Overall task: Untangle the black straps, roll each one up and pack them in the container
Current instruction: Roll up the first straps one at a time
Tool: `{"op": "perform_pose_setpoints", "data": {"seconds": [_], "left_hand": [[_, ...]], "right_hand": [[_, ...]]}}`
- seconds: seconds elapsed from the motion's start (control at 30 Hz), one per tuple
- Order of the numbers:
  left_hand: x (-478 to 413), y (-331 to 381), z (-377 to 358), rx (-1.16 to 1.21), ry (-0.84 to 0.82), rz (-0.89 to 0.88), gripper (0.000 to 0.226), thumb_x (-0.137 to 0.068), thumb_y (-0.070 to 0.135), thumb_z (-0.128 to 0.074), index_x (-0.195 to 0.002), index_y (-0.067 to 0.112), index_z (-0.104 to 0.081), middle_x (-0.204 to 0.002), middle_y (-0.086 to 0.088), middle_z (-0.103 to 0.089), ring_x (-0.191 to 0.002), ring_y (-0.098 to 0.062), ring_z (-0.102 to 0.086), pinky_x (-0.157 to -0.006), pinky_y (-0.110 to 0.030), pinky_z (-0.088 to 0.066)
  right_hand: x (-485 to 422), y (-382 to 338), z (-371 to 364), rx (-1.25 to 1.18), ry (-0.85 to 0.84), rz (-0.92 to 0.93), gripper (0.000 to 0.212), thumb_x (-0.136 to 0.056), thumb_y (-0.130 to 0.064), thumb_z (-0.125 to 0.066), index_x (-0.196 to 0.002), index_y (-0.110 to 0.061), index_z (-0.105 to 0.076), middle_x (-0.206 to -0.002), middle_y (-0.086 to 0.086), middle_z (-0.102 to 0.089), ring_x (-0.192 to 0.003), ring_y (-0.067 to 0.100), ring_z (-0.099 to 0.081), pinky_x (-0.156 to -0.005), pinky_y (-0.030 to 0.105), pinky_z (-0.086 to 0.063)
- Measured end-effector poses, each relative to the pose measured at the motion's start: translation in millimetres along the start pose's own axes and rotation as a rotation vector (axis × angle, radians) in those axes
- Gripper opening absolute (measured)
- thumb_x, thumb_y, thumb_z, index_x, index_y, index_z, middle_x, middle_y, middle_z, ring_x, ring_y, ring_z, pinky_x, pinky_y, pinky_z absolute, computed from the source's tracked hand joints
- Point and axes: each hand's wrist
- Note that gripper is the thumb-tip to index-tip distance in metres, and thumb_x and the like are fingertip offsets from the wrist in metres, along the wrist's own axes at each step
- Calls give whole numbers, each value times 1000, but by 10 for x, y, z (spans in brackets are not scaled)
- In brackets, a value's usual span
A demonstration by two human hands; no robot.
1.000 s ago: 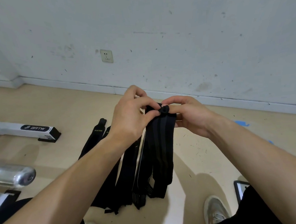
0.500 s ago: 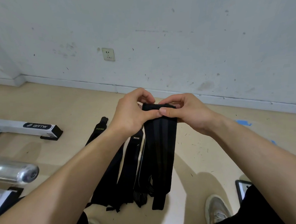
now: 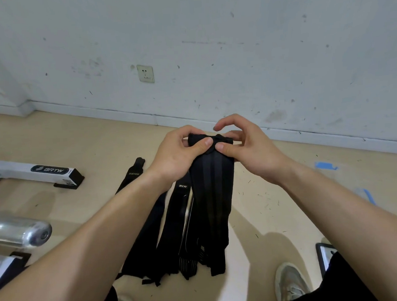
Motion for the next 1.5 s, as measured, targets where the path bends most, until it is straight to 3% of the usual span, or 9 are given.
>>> {"op": "perform_pose_setpoints", "data": {"seconds": [0.1,0.23,0.33,0.47,0.63,0.83,1.03,1.23,1.5], "left_hand": [[-7,10,-13,98,14,41,5,-94,16,-73,-98,13,-73,-76,-3,-75,-71,-17,-73,-60,-25,-55],[18,28,-40,248,14,134,3,-95,14,-72,-97,12,-73,-78,-6,-76,-71,-19,-74,-57,-26,-56],[31,36,-53,291,17,172,3,-94,15,-73,-96,13,-74,-81,-7,-77,-73,-20,-76,-57,-26,-57],[22,31,-60,321,24,191,7,-94,15,-73,-100,12,-72,-81,-8,-76,-70,-21,-74,-55,-27,-56],[-1,38,-53,450,-46,199,18,-97,15,-66,-113,7,-71,-93,-10,-75,-76,-21,-75,-60,-28,-59],[0,-8,-109,356,-14,168,14,-97,20,-68,-105,11,-75,-92,-9,-77,-83,-22,-74,-76,-33,-59],[-36,-8,-88,309,40,131,12,-94,7,-72,-105,10,-74,-88,-13,-76,-81,-28,-74,-77,-38,-61],[-13,-34,-65,258,45,111,12,-92,3,-73,-100,12,-75,-85,-12,-76,-80,-27,-74,-69,-32,-58],[-33,7,-8,248,24,32,15,-88,8,-78,-94,21,-78,-107,-16,-73,-96,-29,-72,-81,-37,-61]], "right_hand": [[-15,-6,-60,176,43,157,17,-93,-2,-66,-100,-17,-66,-95,-3,-69,-96,12,-66,-76,31,-56],[-28,-13,-52,147,65,160,4,-90,-14,-75,-92,-13,-71,-89,-6,-69,-87,7,-63,-71,23,-50],[-34,-18,-40,142,62,144,12,-92,-25,-74,-87,-14,-71,-84,-8,-69,-84,8,-62,-68,23,-48],[-60,-1,-20,184,94,99,8,-90,-14,-74,-84,-15,-69,-81,-10,-68,-78,5,-63,-71,25,-48],[-55,-42,48,-19,111,-47,19,-88,-8,-76,-101,-19,-67,-97,-1,-76,-80,14,-73,-78,33,-60],[-62,-41,20,82,169,-21,15,-83,-7,-79,-91,-20,-76,-98,-5,-75,-104,7,-69,-94,36,-58],[-53,-32,25,-199,78,-167,18,-91,-7,-73,-107,-13,-67,-98,12,-73,-84,23,-72,-78,36,-59],[-20,-43,12,8,-34,-141,10,-101,-17,-61,-111,-15,-62,-79,5,-69,-75,18,-69,-75,38,-58],[-2,-75,1,-144,34,-48,13,-96,-2,-66,-103,-12,-65,-98,18,-72,-80,27,-71,-73,41,-59]]}}
Point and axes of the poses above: each hand's wrist, its own x-axis away from the middle knuckle, its own z-axis out of the back of the hand, y = z × x
